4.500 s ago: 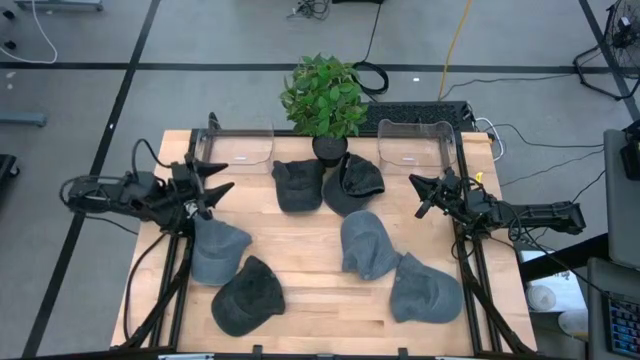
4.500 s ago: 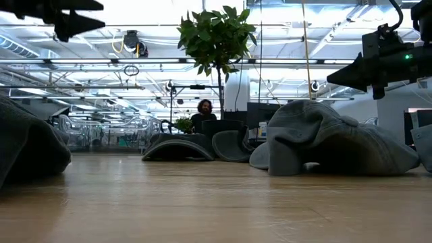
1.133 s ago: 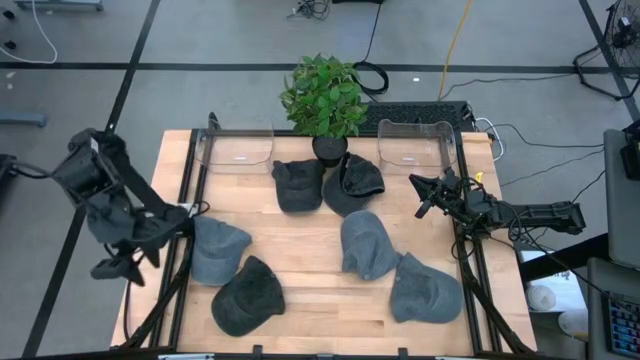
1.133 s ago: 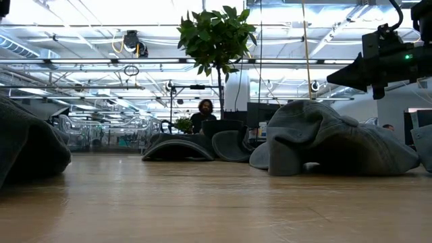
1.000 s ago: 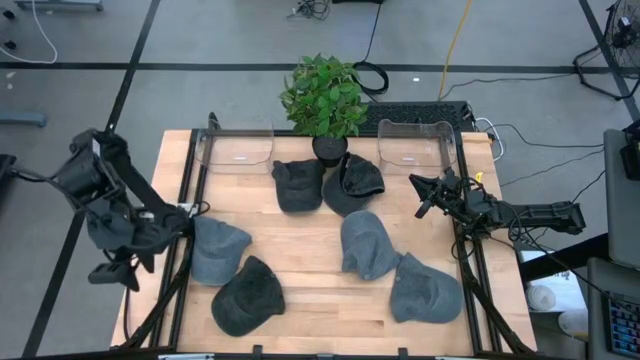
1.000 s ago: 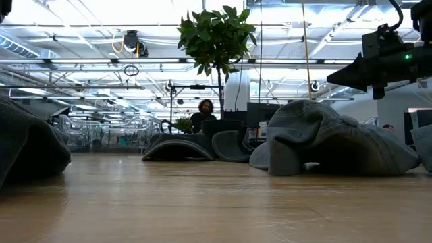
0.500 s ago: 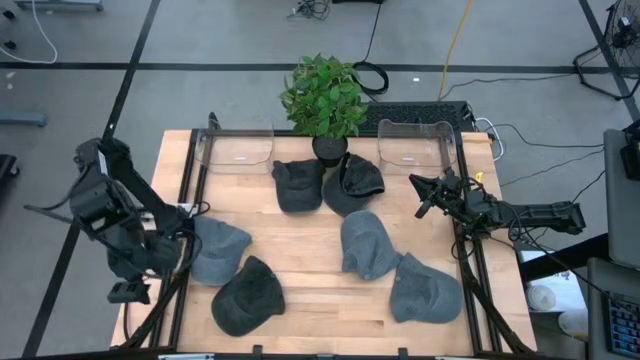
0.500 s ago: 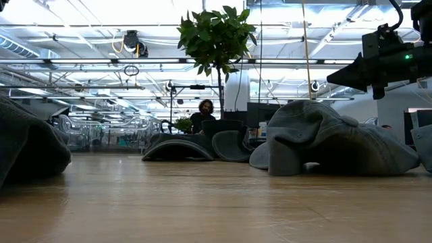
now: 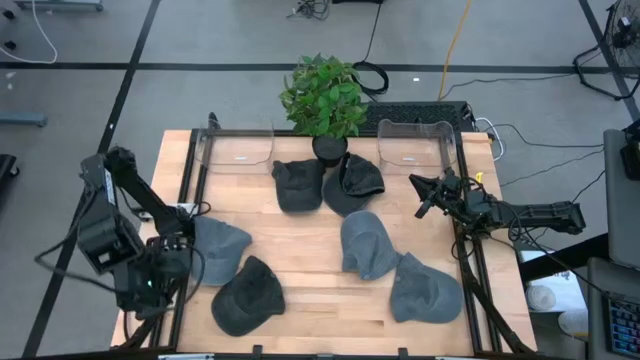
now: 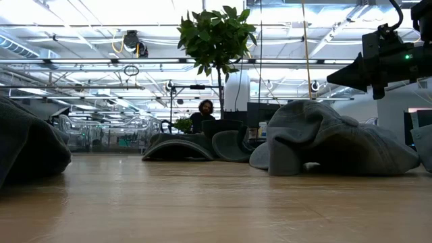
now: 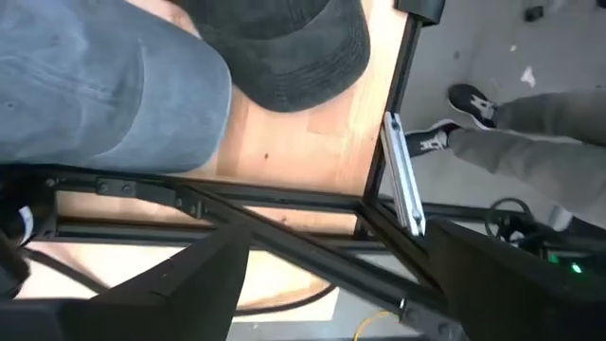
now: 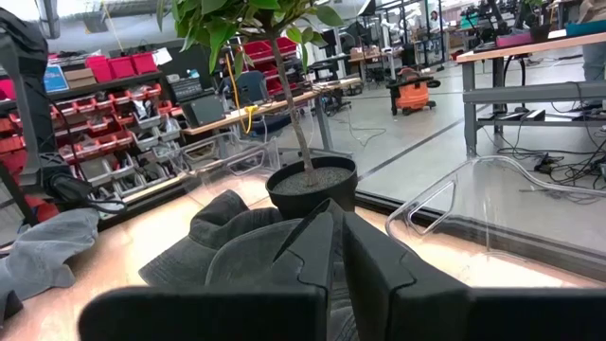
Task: Pick & Place hat
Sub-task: Put the top left gray cap into the right transparent bin
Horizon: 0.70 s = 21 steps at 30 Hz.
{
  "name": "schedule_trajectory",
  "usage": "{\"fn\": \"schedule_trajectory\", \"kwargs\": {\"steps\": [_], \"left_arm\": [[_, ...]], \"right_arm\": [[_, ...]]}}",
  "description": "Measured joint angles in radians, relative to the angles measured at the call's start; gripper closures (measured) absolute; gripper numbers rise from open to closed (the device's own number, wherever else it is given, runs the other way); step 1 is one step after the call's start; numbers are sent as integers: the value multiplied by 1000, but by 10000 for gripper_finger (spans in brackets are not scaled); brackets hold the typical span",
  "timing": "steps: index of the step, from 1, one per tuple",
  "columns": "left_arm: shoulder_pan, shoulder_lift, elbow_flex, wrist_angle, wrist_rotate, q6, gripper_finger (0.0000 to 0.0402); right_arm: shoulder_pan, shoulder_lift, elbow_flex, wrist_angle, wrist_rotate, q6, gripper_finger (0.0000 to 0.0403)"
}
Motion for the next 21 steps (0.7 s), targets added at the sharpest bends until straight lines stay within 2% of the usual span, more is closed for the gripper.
{"fn": "schedule_trajectory", "kwargs": {"steps": [14,21], "left_arm": [[-111,202,-4,-37,-150,0,110],[-165,306,-4,-38,-284,-26,132]], "right_arm": [[0,0,0,0,0,0,387],[0,0,0,0,0,0,387]]}}
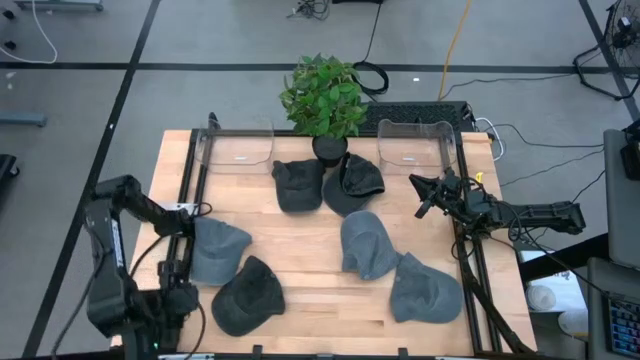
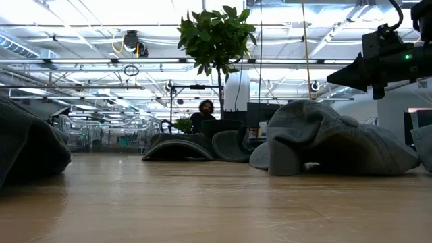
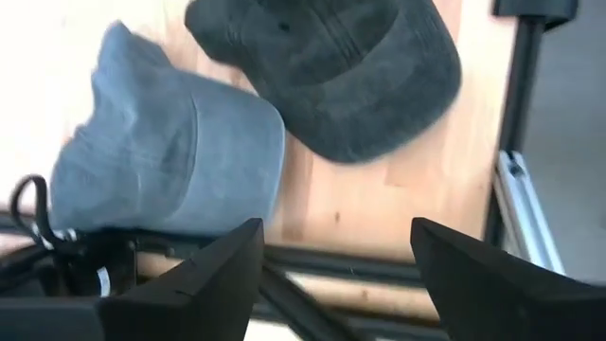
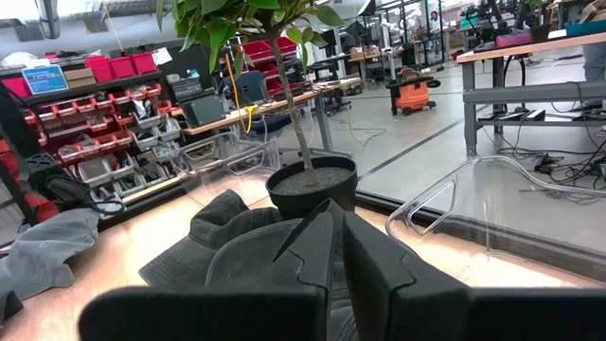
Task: Pick & Place hat
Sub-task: Put the top left gray cap into the right transparent bin
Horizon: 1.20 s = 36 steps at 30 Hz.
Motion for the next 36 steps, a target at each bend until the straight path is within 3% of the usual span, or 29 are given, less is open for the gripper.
{"fn": "schedule_trajectory", "kwargs": {"steps": [4,11,23,36], "left_arm": [[-7,57,-29,2,-15,-9,146],[-11,99,-178,-1,88,-61,164],[-10,94,-379,135,8,-81,161],[-6,173,-414,272,21,-74,174]], "right_arm": [[0,0,0,0,0,0,387],[0,0,0,0,0,0,387],[0,0,0,0,0,0,387],[0,0,0,0,0,0,387]]}}
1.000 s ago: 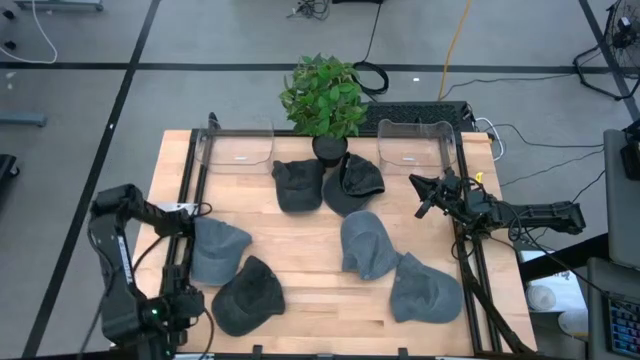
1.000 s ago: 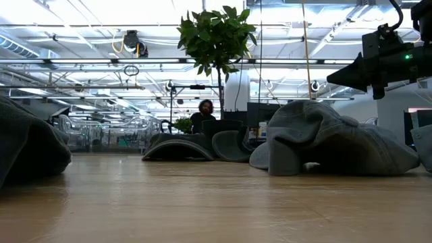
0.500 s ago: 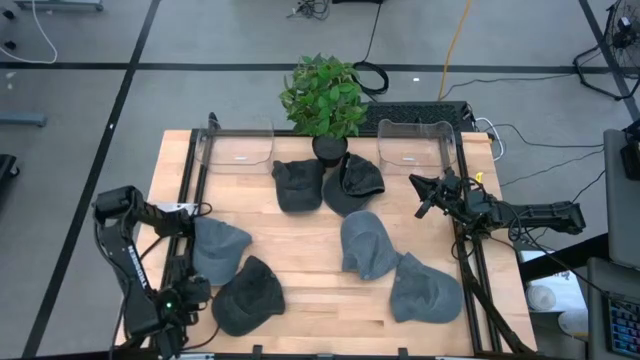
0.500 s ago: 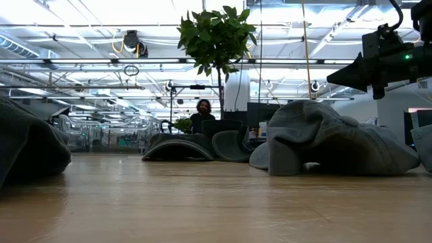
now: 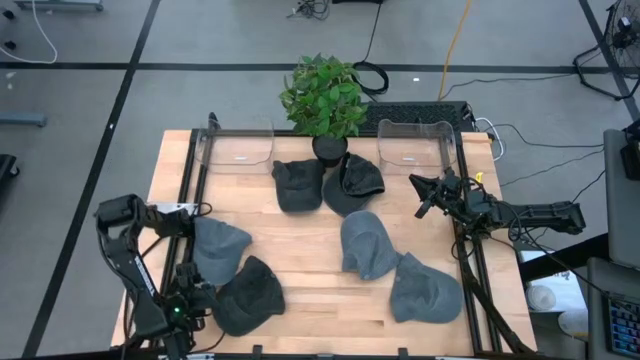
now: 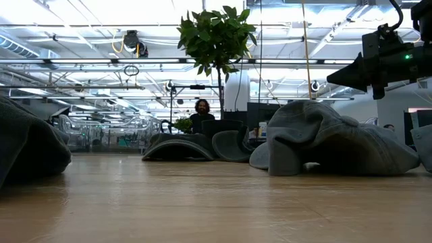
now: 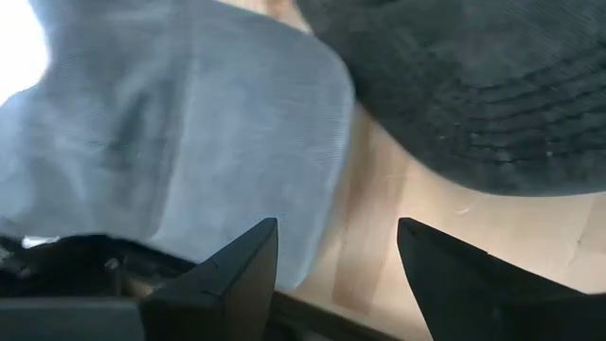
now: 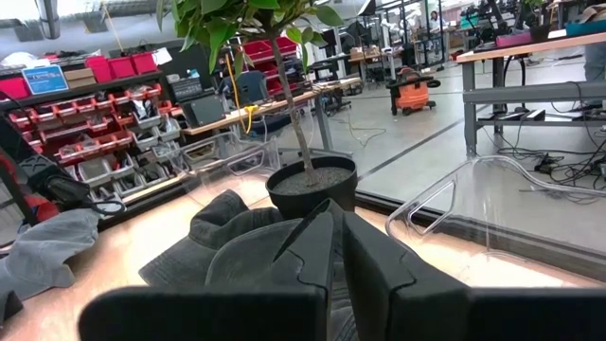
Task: Pick & Place hat
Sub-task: Put the top left gray cap into the right transparent bin
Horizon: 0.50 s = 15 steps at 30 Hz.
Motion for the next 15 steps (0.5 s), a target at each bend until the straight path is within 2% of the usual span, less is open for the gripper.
{"fn": "schedule_trajectory", "kwargs": {"steps": [5,11,15], "left_arm": [[-1,37,0,-46,-16,-35,174],[-11,107,-1,-97,-131,-64,191],[-21,160,-1,-79,-152,-69,203]], "right_arm": [[0,0,0,0,0,0,387],[0,0,0,0,0,0,387],[0,0,0,0,0,0,387]]}}
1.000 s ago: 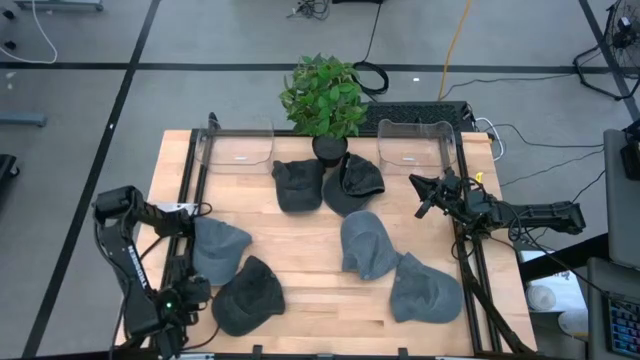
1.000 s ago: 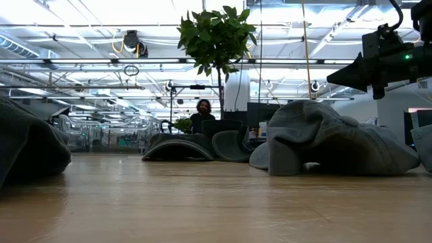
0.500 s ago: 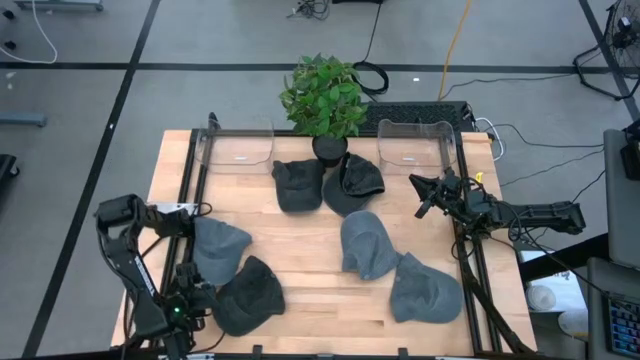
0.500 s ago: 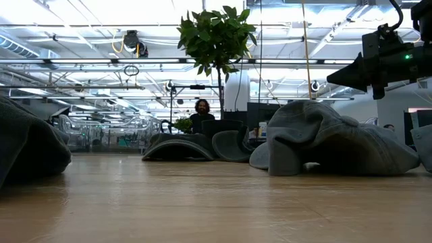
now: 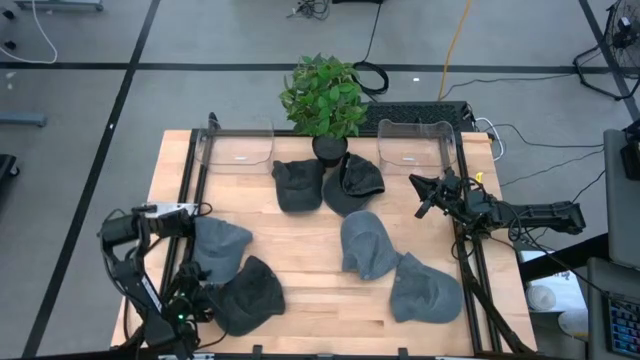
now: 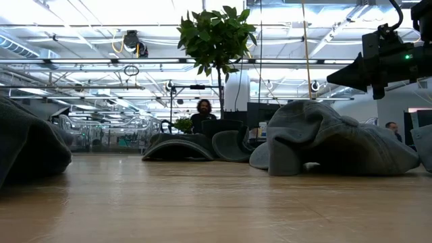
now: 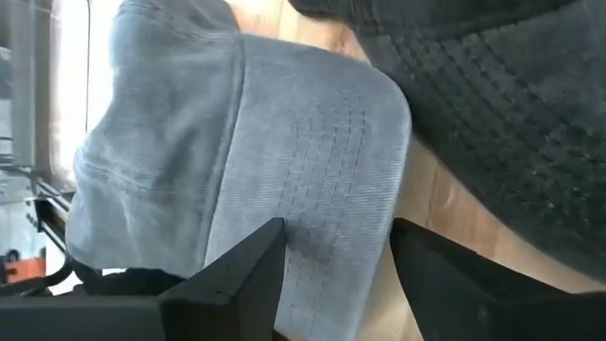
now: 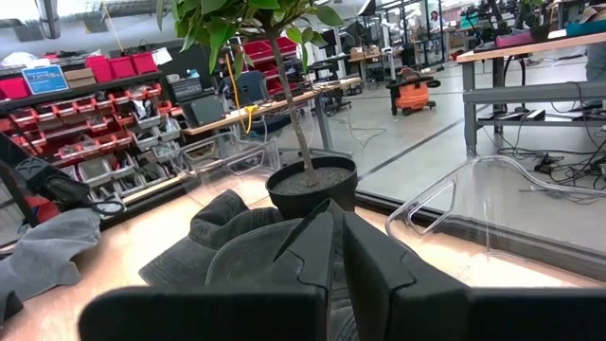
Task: Pick & Place hat
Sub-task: Put the top left gray cap into the right transparent bin
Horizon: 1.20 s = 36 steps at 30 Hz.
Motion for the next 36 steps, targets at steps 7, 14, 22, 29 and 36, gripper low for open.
{"fn": "schedule_trajectory", "kwargs": {"steps": [7,14,22,29,36], "left_arm": [[-17,39,0,-36,2,-68,250],[-16,7,5,-53,11,-63,375],[-14,-40,6,-118,41,-63,391],[23,-163,38,-193,86,-74,392],[83,-277,38,-190,107,-62,392]], "right_arm": [[0,0,0,0,0,0,387],[0,0,0,0,0,0,387],[0,0,0,0,0,0,387],[0,0,0,0,0,0,387],[0,0,0,0,0,0,387]]}}
